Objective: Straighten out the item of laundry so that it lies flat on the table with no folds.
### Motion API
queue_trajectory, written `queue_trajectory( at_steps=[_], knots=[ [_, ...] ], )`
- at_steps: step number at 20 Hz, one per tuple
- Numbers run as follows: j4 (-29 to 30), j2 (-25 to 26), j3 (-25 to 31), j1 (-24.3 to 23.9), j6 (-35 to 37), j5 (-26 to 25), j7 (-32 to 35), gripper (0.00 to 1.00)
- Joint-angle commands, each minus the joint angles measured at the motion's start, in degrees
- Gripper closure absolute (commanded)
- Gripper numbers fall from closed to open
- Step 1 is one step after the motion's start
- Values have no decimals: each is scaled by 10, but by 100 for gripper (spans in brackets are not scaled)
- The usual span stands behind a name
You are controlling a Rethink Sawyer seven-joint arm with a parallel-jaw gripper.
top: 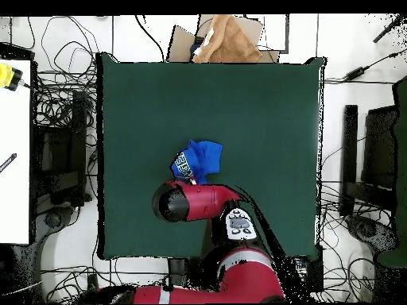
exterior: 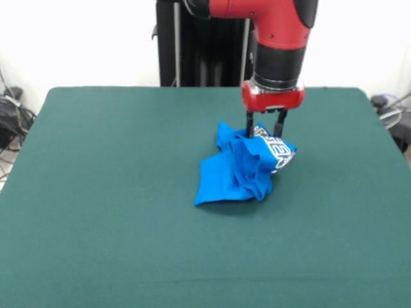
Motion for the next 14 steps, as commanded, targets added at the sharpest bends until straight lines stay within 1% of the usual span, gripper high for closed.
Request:
queue_trajectory(
  at_steps=[1,3,5,7,9,11,14],
  knots=[
    [9,-4,22,15,-29,48,139,0],
    [21,9,47,3,-54,58,148,0],
    [50,0,78,0,-58,84,172,0],
    [94,-36,98,19,-52,129,216,0],
    [124,-69,115,40,-37,181,253,0],
    [140,-91,125,60,-23,229,275,0],
    [148,-116,124,88,-1,282,291,0]
  ],
)
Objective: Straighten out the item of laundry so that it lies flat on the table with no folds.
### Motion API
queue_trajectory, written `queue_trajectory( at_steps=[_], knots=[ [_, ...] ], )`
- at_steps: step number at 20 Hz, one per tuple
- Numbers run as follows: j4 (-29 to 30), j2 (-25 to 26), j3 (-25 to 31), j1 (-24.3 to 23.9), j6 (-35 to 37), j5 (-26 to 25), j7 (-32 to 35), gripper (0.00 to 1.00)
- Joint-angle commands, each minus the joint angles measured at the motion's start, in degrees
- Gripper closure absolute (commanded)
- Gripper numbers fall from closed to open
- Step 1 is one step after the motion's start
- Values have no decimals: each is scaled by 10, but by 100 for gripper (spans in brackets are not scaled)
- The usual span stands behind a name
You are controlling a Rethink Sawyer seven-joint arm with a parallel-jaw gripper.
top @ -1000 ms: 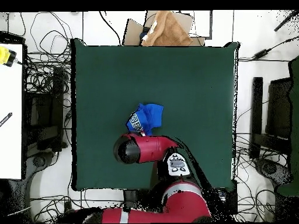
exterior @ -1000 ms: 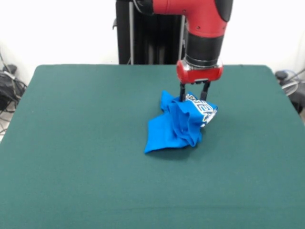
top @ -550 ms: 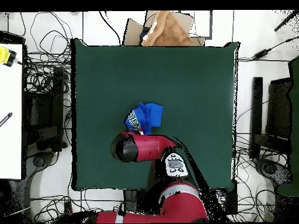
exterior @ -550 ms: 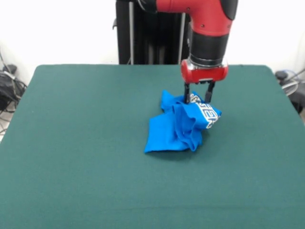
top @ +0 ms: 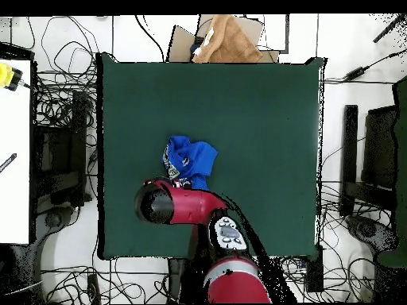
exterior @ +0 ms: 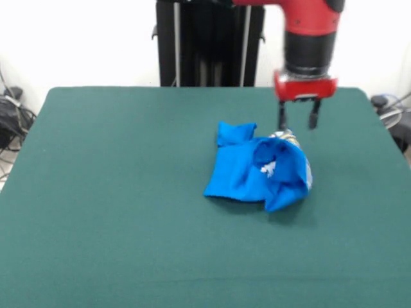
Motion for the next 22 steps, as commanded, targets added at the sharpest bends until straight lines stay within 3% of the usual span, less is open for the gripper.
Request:
queue_trajectory(
  at_steps=[1,4,8,14,18,20,22],
  knots=[
    [83,-84,81,78,30,151,267,0],
    [78,-107,52,108,72,174,266,0],
    [86,-130,55,123,89,203,280,0],
    [68,-147,12,181,115,222,311,0],
    [91,-133,38,148,78,225,284,0],
    [92,-114,47,124,40,201,254,0],
    [85,-72,79,62,6,165,203,0]
  ],
)
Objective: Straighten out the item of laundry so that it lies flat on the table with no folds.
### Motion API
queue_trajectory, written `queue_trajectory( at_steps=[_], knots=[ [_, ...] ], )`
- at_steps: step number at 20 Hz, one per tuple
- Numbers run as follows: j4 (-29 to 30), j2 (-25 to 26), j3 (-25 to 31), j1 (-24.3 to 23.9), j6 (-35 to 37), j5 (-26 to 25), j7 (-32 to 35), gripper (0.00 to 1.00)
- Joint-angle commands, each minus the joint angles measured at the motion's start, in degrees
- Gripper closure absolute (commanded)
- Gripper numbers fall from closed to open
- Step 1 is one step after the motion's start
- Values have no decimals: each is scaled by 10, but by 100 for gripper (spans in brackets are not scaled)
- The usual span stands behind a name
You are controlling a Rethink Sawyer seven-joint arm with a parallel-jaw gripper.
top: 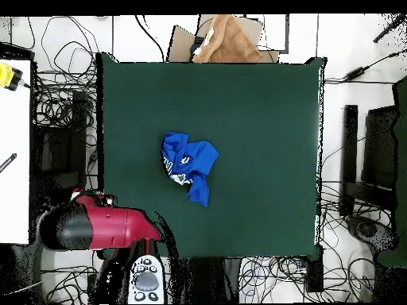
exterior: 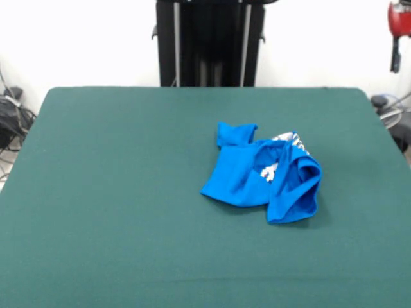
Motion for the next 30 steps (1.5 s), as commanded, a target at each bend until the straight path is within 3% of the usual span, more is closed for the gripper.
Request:
queue_trajectory(
  at_steps=[1,3,7,15,22,30],
  knots=[
    [22,91,76,-127,-52,-43,28,0],
    [5,124,95,-175,-57,-83,-19,0],
    [-15,148,110,-226,-55,-150,-43,0],
    [-83,164,101,-252,-14,-242,-33,0],
    [-110,170,98,-260,-5,-276,-12,0],
    [-143,228,93,-254,-68,-312,11,0]
  ],
)
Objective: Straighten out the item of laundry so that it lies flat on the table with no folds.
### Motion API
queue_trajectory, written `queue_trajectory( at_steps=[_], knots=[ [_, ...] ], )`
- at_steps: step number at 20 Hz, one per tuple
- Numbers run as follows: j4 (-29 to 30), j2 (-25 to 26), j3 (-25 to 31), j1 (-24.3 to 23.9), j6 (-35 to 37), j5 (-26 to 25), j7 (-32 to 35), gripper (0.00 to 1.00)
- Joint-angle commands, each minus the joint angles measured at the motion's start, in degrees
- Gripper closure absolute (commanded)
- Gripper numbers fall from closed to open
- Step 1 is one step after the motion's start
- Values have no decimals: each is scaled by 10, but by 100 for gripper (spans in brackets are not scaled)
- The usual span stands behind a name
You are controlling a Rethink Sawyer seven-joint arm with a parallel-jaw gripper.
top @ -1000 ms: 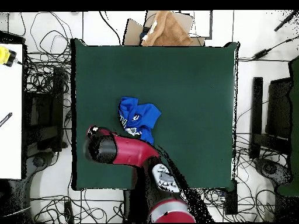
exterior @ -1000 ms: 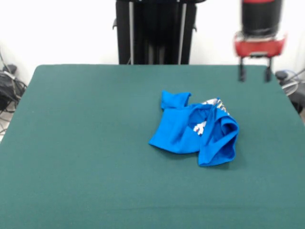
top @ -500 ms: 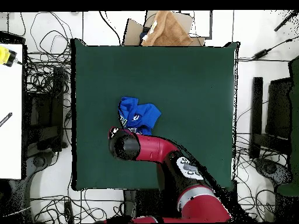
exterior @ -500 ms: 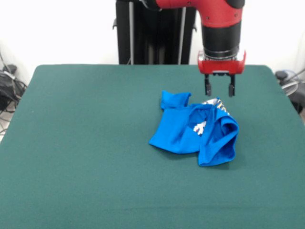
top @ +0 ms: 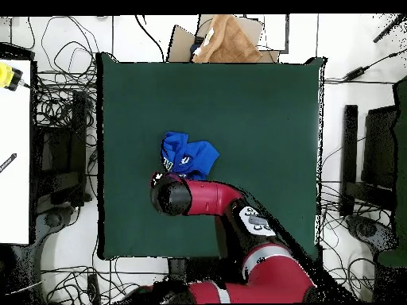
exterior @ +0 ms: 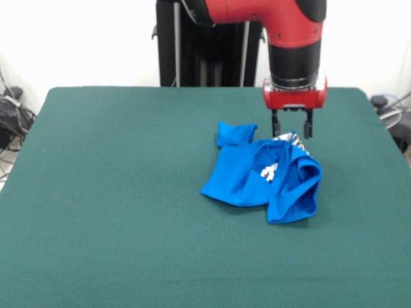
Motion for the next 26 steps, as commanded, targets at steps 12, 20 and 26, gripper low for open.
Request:
queue_trajectory(
  at_steps=[12,20,26],
  knots=[
    [-138,163,14,14,-173,-89,23,0],
    [-182,223,30,-16,-210,-153,33,0],
    [-146,181,-9,34,-214,-117,85,0]
  ],
)
